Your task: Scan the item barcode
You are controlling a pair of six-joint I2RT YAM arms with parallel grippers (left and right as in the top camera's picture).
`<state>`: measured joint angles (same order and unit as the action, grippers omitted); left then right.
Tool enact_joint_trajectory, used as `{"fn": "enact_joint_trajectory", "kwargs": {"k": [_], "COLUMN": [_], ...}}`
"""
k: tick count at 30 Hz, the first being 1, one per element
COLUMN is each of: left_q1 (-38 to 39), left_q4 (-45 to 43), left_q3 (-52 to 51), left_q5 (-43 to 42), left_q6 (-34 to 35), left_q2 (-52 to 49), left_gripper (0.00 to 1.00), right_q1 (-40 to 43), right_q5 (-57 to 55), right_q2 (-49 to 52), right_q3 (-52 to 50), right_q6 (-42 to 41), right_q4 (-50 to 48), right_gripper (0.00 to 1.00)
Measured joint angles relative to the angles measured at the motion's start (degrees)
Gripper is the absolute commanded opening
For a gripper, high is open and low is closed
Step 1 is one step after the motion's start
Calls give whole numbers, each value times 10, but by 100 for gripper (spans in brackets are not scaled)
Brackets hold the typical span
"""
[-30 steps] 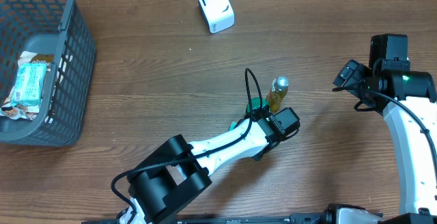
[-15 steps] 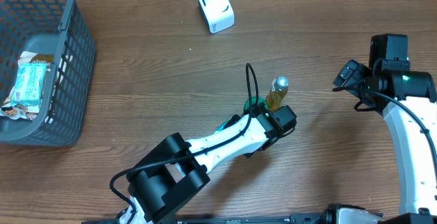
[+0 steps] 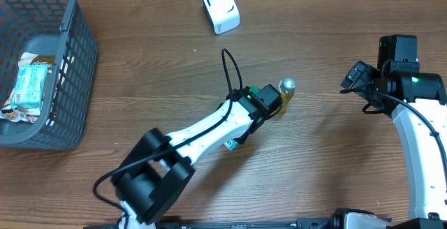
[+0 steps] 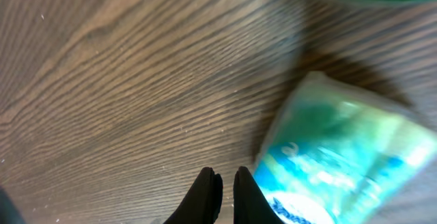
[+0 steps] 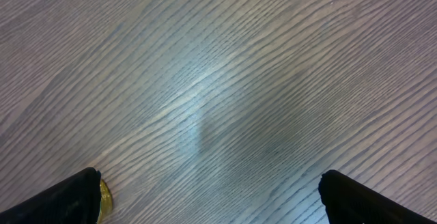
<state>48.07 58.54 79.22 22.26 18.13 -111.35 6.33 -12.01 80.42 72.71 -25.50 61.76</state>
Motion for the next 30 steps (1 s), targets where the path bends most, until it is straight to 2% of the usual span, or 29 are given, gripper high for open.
{"fn": "enact_joint_trajectory", "kwargs": {"k": [9,15,17,18,20,30], "left_q1": [-1,-22,-26,-28,-28,-28], "left_q4": [-16,-42,-46,-47,-46,-31], "left_q3": [0,0,0,0,0,-4], "left_q5": [-31,-97,-107,-110,-114,-109], "left_q6": [-16,-38,-44,-47,-50,-74], "left_q2": [96,169,184,189,193,193], "left_gripper": [6,5,13,13,7,4], "right_q1": [0,0,0,0,0,0], "right_q5": [0,0,0,0,0,0], "right_q2": [0,0,0,0,0,0], "right_q3": [0,0,0,0,0,0], "right_q6": [0,0,0,0,0,0], "right_q4": [0,0,0,0,0,0], "right_gripper": [100,100,100,100,100,100]}}
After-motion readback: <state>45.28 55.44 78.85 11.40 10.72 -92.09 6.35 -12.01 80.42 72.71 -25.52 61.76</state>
